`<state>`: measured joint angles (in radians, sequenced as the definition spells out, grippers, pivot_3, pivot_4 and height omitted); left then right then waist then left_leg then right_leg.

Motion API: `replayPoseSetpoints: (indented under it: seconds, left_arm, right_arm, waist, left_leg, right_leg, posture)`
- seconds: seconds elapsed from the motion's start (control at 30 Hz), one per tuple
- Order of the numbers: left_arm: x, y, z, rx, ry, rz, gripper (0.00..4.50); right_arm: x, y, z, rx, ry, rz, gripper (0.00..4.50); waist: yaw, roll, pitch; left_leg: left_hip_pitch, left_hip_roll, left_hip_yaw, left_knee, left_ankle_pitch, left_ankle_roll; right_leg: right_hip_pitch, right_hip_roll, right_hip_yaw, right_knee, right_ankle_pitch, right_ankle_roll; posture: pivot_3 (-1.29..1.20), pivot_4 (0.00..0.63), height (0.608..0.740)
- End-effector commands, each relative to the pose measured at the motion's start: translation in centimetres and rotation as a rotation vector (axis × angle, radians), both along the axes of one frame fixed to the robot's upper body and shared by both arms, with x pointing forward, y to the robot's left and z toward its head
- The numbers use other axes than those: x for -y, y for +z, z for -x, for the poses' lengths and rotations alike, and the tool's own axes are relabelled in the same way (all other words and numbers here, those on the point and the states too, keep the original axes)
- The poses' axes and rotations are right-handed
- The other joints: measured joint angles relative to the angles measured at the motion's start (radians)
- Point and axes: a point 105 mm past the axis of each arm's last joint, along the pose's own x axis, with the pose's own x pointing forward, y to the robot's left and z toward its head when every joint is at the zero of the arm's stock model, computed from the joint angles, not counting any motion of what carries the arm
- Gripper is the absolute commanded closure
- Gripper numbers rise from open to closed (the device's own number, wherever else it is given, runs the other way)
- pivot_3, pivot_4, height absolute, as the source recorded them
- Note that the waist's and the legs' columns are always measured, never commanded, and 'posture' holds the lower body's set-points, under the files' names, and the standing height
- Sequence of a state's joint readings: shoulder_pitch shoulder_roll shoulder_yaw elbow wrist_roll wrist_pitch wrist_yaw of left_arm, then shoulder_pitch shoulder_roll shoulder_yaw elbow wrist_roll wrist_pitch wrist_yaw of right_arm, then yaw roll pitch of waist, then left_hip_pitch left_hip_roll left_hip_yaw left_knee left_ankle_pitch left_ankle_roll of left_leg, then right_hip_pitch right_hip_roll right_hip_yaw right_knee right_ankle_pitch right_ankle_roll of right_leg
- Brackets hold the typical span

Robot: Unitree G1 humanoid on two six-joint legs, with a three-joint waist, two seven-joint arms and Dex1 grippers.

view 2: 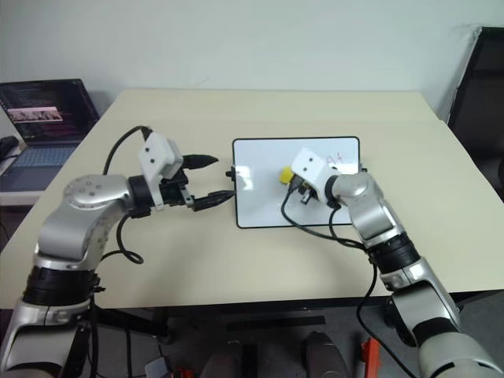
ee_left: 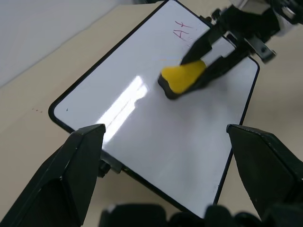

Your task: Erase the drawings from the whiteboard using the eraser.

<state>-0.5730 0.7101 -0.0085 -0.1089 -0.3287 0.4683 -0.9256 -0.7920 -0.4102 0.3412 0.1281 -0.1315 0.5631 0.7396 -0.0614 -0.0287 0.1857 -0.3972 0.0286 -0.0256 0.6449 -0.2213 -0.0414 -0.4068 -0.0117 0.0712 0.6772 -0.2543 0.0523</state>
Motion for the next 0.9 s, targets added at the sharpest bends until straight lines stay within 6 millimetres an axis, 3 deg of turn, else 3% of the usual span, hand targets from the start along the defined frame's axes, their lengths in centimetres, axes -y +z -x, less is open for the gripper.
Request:
replayPoseSetpoints:
  seconds: [0.03, 0.17, 0.23, 0.3, 0.37, 0.47, 0.67, 0.9]
  left_arm:
    - [0.3, 1.3, 0.0, 0.061, -0.012, 0.003, 0.0]
    - [0.7, 1.3, -0.2, 0.064, -0.014, 0.012, 0.0]
    - [0.8, 1.4, -0.2, 0.066, -0.019, 0.016, 0.0]
    - [0.7, 1.6, -0.1, 0.07, -0.022, 0.017, 0.0]
    - [0.2, 2.0, -0.2, 0.08, -0.015, 0.012, 0.0]
    - [-0.7, 2.5, -0.4, 0.095, 0.01, 0.011, 0.0]
    - [-1.4, 2.3, -0.6, 0.089, 0.022, 0.001, 0.0]
    - [-1.5, 1.9, -0.4, 0.069, 0.017, -0.014, 0.0]
  right_arm:
    - [0.2, -1.6, 0.8, -0.07, 0.006, 0.038, 3.46]
    - [0.5, -0.4, 0.7, -0.053, -0.009, -0.019, 3.46]
    - [0.3, 2.2, 1.4, -0.007, 0.063, -0.111, 3.46]
    - [0.5, 5.5, 3.4, 0.037, 0.189, -0.224, 3.46]
    - [2.2, 7.7, 5.0, 0.046, 0.231, -0.271, 3.46]
    - [6.3, 10.0, 5.7, 0.081, 0.149, -0.308, 3.47]
    - [14.4, 9.7, 6.6, 0.075, -0.08, -0.225, 3.48]
    - [18.1, 8.7, 6.7, 0.05, -0.195, -0.196, 3.48]
  waist:
    - [0.0, 0.0, 0.0]
    - [0.001, 0.0, 0.0]
    - [0.003, 0.0, 0.0]
    - [0.004, 0.0, 0.001]
    - [0.007, 0.0, 0.003]
    - [0.01, 0.0, 0.003]
    - [0.017, 0.0, 0.003]
    - [0.005, 0.0, 0.003]
  left_leg:
    - [0.0, 0.0, 0.0, 0.0, 0.0, 0.0]
    - [0.0, 0.0, 0.0, 0.0, 0.0, 0.0]
    - [-0.001, 0.0, 0.0, 0.0, 0.0, 0.0]
    - [-0.003, 0.0, 0.0, 0.0, 0.0, 0.0]
    - [-0.005, 0.0, -0.001, -0.001, 0.0, 0.0]
    - [-0.006, 0.0, -0.001, -0.002, -0.002, -0.002]
    - [-0.007, 0.0, 0.0, -0.006, -0.003, -0.002]
    - [-0.007, 0.0, 0.001, -0.006, -0.004, -0.002]
  right_leg:
    - [0.0, 0.0, 0.0, 0.0, 0.0, 0.0]
    - [0.0, 0.0, 0.0, 0.0, 0.0, 0.0]
    - [0.0, 0.0, 0.0, 0.0, 0.0, 0.0]
    - [-0.002, 0.0, 0.0, -0.001, 0.0, 0.0]
    - [-0.004, 0.0, -0.001, -0.003, -0.001, 0.0]
    - [-0.004, 0.0, -0.001, -0.005, -0.001, 0.001]
    - [-0.002, -0.001, -0.002, -0.015, -0.001, 0.001]
    - [-0.002, -0.001, -0.001, -0.015, -0.002, 0.002]
  posture:
    - [0.0, 0.15, 0.74]
    - [0.0, 0.15, 0.74]
    - [0.0, 0.15, 0.74]
    - [0.0, 0.15, 0.74]
    - [0.0, 0.15, 0.74]
    - [0.0, 0.15, 0.74]
    - [0.0, 0.15, 0.74]
    - [0.0, 0.15, 0.74]
